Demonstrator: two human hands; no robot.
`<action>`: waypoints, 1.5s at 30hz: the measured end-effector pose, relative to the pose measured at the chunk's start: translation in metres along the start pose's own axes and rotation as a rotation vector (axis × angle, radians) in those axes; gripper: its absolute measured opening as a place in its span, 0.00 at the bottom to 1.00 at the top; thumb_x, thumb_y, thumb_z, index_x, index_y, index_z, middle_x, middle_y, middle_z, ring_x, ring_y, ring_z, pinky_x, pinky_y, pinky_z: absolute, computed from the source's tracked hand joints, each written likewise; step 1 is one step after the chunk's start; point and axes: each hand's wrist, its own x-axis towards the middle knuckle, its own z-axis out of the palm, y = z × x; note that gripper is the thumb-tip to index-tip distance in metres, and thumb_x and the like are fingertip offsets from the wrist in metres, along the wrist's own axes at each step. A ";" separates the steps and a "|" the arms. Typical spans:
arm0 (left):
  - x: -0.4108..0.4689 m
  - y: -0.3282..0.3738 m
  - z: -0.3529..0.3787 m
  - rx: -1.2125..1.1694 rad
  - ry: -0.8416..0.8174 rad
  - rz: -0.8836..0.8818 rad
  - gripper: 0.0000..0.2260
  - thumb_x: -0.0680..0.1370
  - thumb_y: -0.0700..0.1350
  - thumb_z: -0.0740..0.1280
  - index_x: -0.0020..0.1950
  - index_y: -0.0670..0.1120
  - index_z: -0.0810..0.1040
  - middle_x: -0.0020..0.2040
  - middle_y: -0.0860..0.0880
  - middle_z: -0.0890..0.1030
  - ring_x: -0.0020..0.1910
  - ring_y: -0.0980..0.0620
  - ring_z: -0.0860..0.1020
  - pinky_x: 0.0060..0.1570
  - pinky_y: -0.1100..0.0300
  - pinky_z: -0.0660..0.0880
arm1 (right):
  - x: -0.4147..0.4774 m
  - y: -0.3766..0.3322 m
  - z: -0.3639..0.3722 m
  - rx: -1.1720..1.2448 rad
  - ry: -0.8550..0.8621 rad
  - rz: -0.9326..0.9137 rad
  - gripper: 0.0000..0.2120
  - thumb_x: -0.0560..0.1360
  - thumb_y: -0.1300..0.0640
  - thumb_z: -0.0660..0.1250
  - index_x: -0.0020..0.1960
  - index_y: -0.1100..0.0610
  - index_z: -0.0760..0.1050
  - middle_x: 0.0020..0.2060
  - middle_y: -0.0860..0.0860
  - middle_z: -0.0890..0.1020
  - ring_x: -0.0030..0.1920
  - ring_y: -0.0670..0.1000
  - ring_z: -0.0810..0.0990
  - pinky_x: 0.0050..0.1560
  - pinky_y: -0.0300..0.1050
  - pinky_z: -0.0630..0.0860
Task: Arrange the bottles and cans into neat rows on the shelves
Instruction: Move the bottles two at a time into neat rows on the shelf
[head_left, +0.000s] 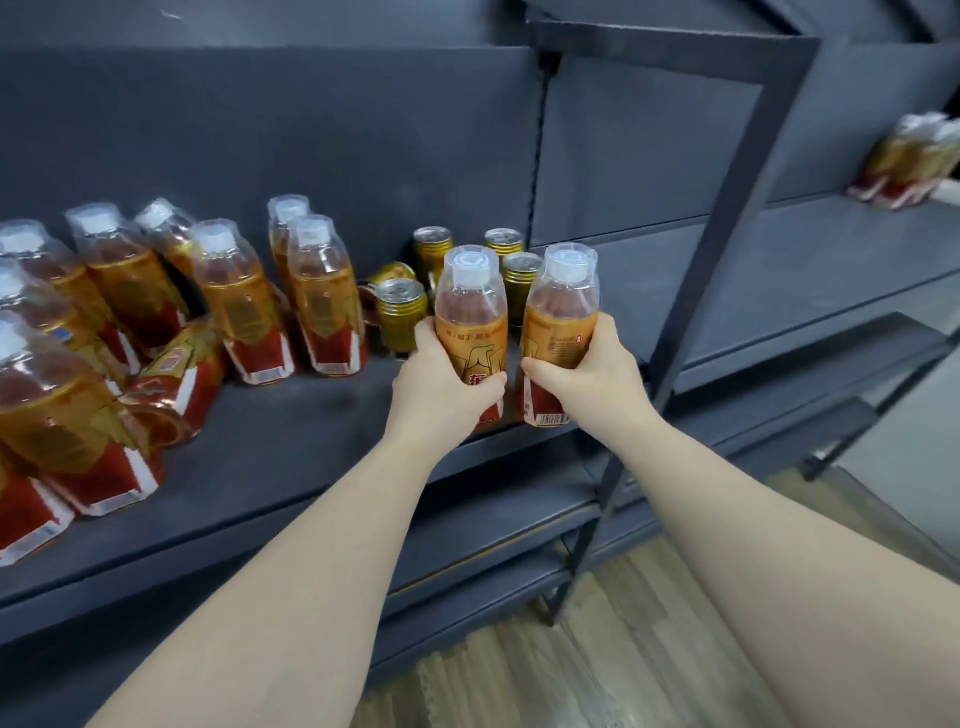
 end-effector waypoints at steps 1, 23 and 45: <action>0.000 0.005 0.007 -0.002 -0.026 0.021 0.36 0.72 0.54 0.77 0.73 0.51 0.61 0.65 0.50 0.76 0.65 0.46 0.74 0.62 0.47 0.76 | -0.003 0.004 -0.009 -0.002 0.023 0.015 0.28 0.71 0.44 0.75 0.62 0.47 0.63 0.56 0.44 0.78 0.55 0.49 0.78 0.56 0.50 0.79; -0.061 0.145 0.218 -0.030 -0.496 0.327 0.36 0.70 0.58 0.75 0.70 0.54 0.60 0.59 0.53 0.76 0.58 0.48 0.77 0.57 0.48 0.78 | -0.084 0.132 -0.224 -0.048 0.483 0.336 0.28 0.71 0.47 0.75 0.64 0.49 0.65 0.54 0.46 0.78 0.53 0.49 0.78 0.51 0.47 0.77; -0.119 0.284 0.397 -0.074 -0.647 0.454 0.35 0.71 0.56 0.76 0.71 0.52 0.61 0.61 0.50 0.76 0.61 0.46 0.76 0.59 0.44 0.78 | -0.101 0.248 -0.406 -0.021 0.664 0.436 0.30 0.71 0.48 0.76 0.66 0.51 0.66 0.56 0.47 0.79 0.55 0.51 0.78 0.53 0.48 0.77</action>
